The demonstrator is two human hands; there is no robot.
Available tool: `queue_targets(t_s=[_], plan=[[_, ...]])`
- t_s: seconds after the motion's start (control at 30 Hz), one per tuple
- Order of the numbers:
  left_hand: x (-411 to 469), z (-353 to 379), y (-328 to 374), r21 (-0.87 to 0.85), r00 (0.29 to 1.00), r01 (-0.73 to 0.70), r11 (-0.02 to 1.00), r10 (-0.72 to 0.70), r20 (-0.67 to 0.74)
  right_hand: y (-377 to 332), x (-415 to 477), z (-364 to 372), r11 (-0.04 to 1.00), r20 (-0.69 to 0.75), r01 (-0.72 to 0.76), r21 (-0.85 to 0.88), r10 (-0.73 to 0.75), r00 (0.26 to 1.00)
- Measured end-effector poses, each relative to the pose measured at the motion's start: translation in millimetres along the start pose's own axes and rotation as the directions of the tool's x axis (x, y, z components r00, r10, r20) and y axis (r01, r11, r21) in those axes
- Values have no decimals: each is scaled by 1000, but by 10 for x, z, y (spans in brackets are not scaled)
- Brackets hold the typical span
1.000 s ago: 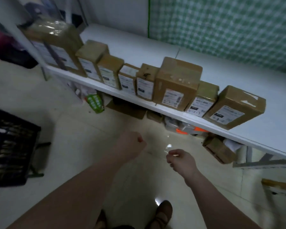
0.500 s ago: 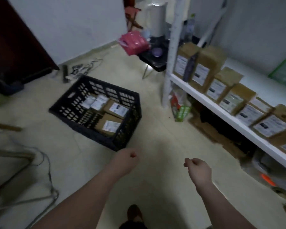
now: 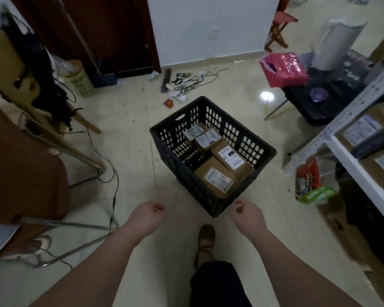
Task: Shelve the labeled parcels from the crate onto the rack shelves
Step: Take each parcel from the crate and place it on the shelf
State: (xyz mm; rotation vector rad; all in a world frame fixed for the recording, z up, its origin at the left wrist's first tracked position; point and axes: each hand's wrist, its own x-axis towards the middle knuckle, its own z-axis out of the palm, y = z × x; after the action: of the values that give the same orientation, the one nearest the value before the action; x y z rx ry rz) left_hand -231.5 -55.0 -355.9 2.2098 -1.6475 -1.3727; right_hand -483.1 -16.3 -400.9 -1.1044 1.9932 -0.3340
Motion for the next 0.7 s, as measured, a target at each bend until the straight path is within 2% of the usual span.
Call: queue_targets(t_s=[0.2, 0.47, 0.57, 0.7], plan=[[705, -170, 208, 1, 997, 44, 999, -44, 62, -295, 772, 98, 999, -4, -29, 28, 29, 1000], [1826, -237, 1018, 67, 990, 2, 998, -12, 142, -521, 1827, -45, 968, 69, -236, 90, 230, 971], [2174, -257, 1237, 69, 992, -35, 997, 26, 124, -579, 2218, -95, 912, 124, -376, 162, 359, 925], [2617, -184, 1302, 88, 990, 12, 996, -24, 137, -577, 2604, -42, 790, 178, -508, 344, 477, 861]])
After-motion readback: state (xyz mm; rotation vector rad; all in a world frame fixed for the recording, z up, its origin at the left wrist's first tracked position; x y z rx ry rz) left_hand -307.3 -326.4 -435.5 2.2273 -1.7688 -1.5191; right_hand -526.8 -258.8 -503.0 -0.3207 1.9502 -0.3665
